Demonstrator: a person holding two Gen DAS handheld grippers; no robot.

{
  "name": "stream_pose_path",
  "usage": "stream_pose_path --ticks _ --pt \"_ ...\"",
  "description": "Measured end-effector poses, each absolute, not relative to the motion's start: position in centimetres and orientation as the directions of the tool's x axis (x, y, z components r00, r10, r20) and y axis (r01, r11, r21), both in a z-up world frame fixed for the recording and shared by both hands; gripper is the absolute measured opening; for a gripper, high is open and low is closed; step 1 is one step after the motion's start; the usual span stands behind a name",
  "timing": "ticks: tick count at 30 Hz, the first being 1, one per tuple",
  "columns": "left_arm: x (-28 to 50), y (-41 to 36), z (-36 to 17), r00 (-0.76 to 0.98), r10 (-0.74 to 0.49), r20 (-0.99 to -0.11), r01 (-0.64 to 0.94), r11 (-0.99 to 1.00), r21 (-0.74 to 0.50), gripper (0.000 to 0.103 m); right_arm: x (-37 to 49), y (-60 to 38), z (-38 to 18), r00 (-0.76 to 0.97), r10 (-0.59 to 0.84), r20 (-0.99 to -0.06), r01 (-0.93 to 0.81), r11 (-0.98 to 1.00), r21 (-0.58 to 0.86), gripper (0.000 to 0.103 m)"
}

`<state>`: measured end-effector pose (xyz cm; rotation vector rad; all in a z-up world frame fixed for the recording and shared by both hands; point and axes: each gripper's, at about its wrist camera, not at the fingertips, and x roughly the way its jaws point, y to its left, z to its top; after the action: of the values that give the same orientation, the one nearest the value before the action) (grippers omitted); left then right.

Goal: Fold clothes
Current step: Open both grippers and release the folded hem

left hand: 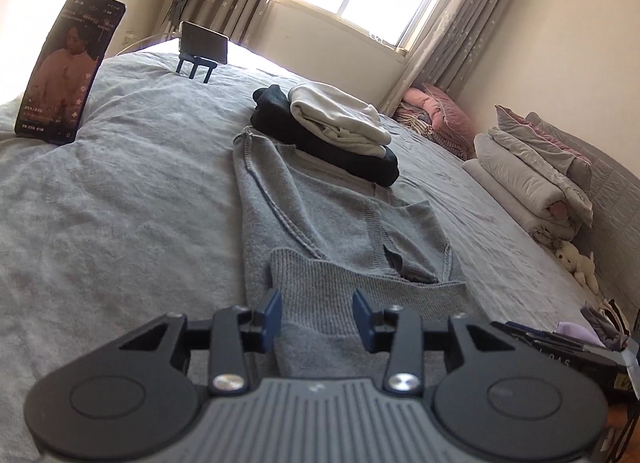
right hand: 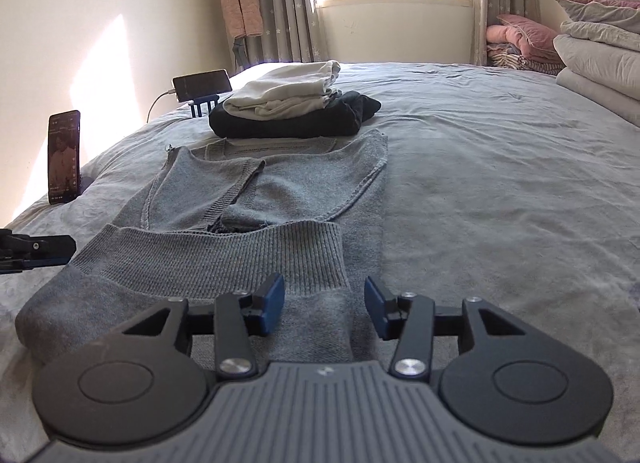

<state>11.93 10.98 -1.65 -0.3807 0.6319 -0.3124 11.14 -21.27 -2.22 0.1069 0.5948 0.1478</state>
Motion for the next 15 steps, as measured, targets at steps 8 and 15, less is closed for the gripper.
stream_pose_path --ticks 8,15 --pt "10.8 14.1 -2.3 0.663 -0.433 -0.611 0.071 0.849 -0.524 0.056 10.4 -24.1 -2.0 0.725 0.246 -0.643 -0.023 0.942 0.335 0.065" --pt "10.4 15.3 -3.8 0.552 -0.578 -0.601 0.023 0.731 -0.682 0.054 9.2 -26.7 -2.3 0.668 0.356 -0.654 0.067 0.846 0.529 0.066"
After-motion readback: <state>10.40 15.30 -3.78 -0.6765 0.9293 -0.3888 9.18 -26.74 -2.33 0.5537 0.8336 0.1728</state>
